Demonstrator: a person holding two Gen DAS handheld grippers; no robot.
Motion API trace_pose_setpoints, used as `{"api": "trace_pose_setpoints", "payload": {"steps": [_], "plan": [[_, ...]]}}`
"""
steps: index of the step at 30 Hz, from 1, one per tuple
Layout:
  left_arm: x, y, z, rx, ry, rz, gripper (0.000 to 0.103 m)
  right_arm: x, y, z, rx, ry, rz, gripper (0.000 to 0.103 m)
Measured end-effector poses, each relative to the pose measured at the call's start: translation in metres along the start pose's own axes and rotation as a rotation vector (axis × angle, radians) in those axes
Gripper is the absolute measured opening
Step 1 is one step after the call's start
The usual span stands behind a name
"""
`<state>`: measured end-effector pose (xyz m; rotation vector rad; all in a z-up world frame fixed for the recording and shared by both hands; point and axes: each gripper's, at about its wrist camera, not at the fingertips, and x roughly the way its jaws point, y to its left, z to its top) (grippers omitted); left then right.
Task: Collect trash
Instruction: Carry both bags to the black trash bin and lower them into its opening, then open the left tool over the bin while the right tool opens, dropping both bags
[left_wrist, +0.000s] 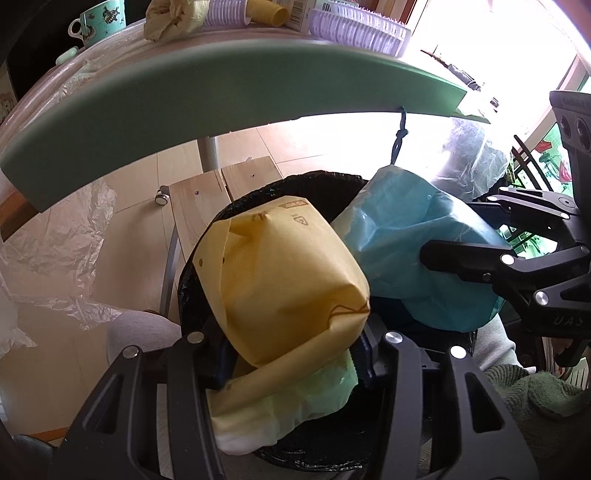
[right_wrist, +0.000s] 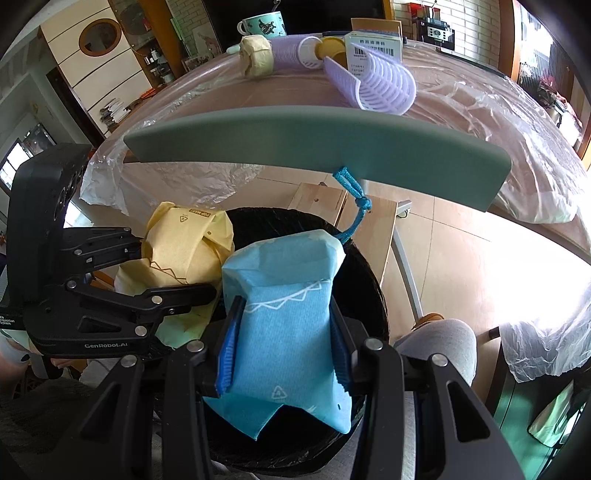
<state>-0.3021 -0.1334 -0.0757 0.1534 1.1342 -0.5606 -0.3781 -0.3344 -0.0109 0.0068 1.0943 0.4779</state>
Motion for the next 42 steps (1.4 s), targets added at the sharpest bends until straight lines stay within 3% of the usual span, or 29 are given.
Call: {"api": "trace_pose_setpoints", "payload": {"steps": [42], "plan": [[0.021,0.005,-0.003,-0.003,0.040,0.042,0.051,0.026,0.006,-0.001,0.012,0.054,-0.050,0.042]]}}
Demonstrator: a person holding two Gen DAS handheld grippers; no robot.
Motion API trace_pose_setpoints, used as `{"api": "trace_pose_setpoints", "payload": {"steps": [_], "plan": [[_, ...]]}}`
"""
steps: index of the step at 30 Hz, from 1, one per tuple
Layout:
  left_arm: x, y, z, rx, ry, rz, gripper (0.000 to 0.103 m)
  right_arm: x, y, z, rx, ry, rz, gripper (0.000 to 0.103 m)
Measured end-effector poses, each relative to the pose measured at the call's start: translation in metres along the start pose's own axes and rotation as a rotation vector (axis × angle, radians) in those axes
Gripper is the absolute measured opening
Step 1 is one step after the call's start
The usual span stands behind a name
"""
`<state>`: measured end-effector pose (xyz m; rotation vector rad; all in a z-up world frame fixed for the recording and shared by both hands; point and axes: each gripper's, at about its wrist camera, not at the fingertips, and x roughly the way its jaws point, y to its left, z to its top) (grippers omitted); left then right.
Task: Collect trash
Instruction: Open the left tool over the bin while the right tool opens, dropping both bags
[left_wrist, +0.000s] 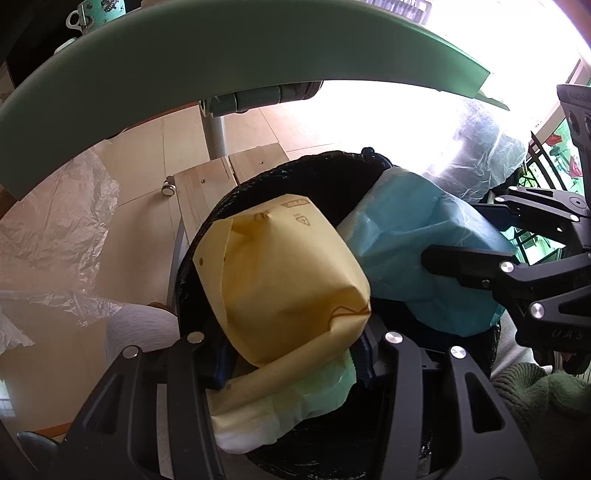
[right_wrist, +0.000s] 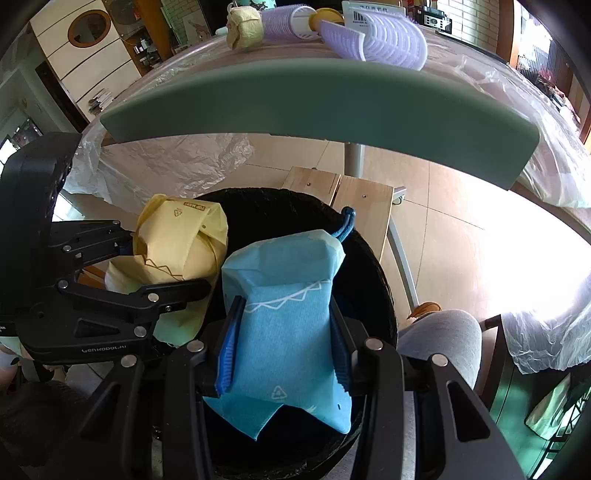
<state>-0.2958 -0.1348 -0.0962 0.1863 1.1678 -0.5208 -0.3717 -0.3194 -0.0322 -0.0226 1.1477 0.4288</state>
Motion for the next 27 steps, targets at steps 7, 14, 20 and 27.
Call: {"api": "trace_pose_setpoints", "payload": {"steps": [7,14,20,27], "plan": [[0.005,0.001,-0.002,0.011,0.010,0.026,0.051,0.005,0.004,0.001,-0.004,0.008,-0.019,0.042],[0.008,0.001,-0.004,0.018,0.018,0.035,0.051,0.009,0.001,-0.001,0.004,0.016,-0.025,0.042],[0.008,0.000,-0.004,0.027,0.013,0.033,0.051,0.010,0.002,0.001,0.011,0.019,-0.030,0.044],[-0.012,0.002,-0.005,0.030,-0.067,0.045,0.081,-0.013,-0.003,0.001,0.034,-0.057,-0.055,0.072]]}}
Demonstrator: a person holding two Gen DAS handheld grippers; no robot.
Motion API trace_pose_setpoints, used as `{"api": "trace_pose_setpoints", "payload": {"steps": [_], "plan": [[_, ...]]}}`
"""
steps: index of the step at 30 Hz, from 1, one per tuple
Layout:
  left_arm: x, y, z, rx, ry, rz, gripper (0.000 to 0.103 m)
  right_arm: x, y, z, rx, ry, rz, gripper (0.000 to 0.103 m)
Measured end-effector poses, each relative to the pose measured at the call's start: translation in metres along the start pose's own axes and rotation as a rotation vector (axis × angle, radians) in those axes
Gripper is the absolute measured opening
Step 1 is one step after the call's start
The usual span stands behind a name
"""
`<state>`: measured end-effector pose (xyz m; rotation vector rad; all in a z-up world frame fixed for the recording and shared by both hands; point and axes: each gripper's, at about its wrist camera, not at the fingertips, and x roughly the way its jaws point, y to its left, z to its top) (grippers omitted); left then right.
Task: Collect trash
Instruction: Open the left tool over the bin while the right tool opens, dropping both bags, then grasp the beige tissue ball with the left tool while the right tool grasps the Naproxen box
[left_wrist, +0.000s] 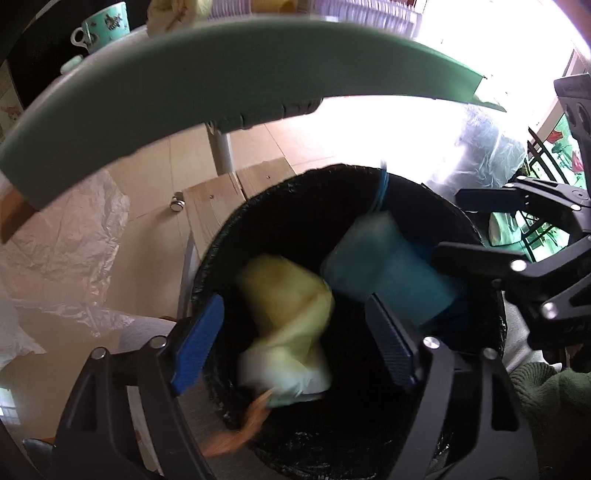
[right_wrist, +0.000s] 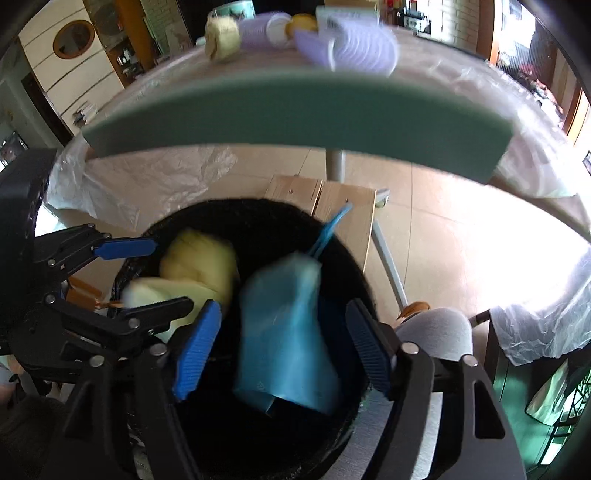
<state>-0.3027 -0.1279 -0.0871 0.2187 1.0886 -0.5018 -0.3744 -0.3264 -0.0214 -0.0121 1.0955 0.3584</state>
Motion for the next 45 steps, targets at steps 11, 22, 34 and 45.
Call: {"api": "trace_pose_setpoints", "payload": {"steps": [11,22,34,45], "plan": [[-0.116,0.006,0.040,-0.003,-0.339,-0.017,0.101,-0.112,0.005,0.038,-0.079,-0.387,-0.110,0.099],[-0.098,0.048,0.126,-0.073,-0.299,0.019,0.101,-0.089,-0.021,0.137,-0.032,-0.398,-0.188,0.099],[-0.033,0.091,0.166,-0.100,-0.161,-0.013,0.093,-0.011,-0.046,0.191,0.073,-0.200,-0.138,0.093],[-0.021,0.089,0.175,-0.067,-0.142,-0.023,0.052,0.011,-0.062,0.205,0.175,-0.152,-0.056,0.049]]}}
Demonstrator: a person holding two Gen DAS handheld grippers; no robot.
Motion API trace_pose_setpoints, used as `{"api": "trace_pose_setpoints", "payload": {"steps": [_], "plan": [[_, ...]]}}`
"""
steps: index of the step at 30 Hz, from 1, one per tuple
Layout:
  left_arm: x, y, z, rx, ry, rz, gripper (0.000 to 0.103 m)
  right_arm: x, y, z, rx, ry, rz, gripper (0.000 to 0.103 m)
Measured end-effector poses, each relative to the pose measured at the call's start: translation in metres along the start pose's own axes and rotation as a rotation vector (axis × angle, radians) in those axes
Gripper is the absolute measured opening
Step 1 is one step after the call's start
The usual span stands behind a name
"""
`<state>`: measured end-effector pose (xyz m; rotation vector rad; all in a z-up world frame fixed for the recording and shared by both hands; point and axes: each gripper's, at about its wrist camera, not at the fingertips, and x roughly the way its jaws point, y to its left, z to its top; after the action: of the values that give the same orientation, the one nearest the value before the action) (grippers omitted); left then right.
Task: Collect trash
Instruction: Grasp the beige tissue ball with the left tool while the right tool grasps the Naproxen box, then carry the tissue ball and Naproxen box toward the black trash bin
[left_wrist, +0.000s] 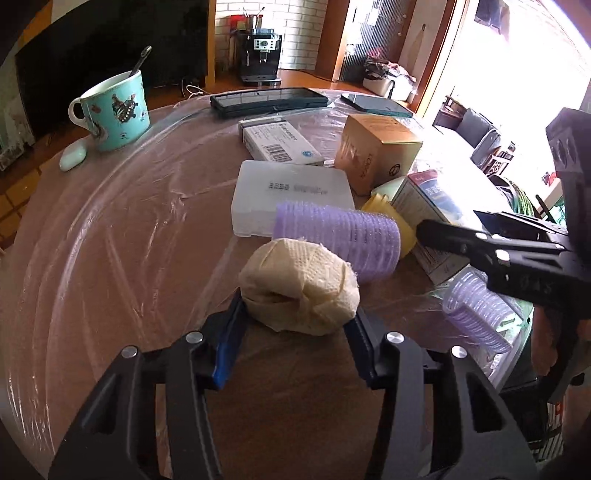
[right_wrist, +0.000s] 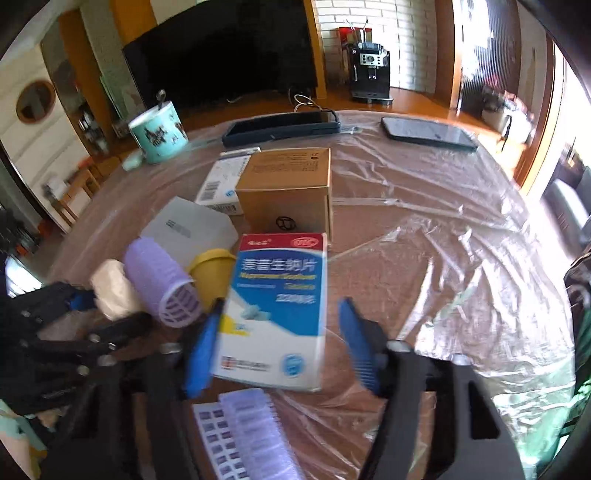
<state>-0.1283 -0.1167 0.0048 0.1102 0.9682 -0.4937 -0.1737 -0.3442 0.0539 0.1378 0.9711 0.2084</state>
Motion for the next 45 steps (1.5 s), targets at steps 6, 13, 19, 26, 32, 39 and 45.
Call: {"api": "trace_pose_setpoints", "payload": {"steps": [6,13,19,26,32,39,45], "plan": [[-0.007,-0.004,-0.003,-0.007,-0.035,-0.004,0.051,-0.008,-0.005,0.000,0.008,-0.041,0.014,0.046],[-0.022,-0.006,-0.011,-0.045,-0.059,-0.025,0.051,-0.024,-0.010,-0.002,0.033,-0.074,0.049,0.046],[-0.031,-0.007,-0.014,-0.064,-0.084,-0.031,0.051,-0.042,-0.012,-0.005,0.032,-0.134,0.055,0.046],[-0.042,-0.011,-0.018,-0.070,-0.106,-0.027,0.051,-0.068,-0.007,-0.011,0.008,-0.181,0.074,0.046],[-0.049,-0.018,-0.023,-0.064,-0.110,-0.012,0.051,-0.089,-0.001,-0.022,-0.020,-0.202,0.101,0.046],[-0.057,-0.028,-0.029,-0.054,-0.117,0.039,0.051,-0.109,0.009,-0.039,-0.058,-0.211,0.117,0.046],[-0.063,-0.036,-0.038,-0.048,-0.120,0.071,0.051,-0.119,0.014,-0.053,-0.081,-0.206,0.120,0.046]]}}
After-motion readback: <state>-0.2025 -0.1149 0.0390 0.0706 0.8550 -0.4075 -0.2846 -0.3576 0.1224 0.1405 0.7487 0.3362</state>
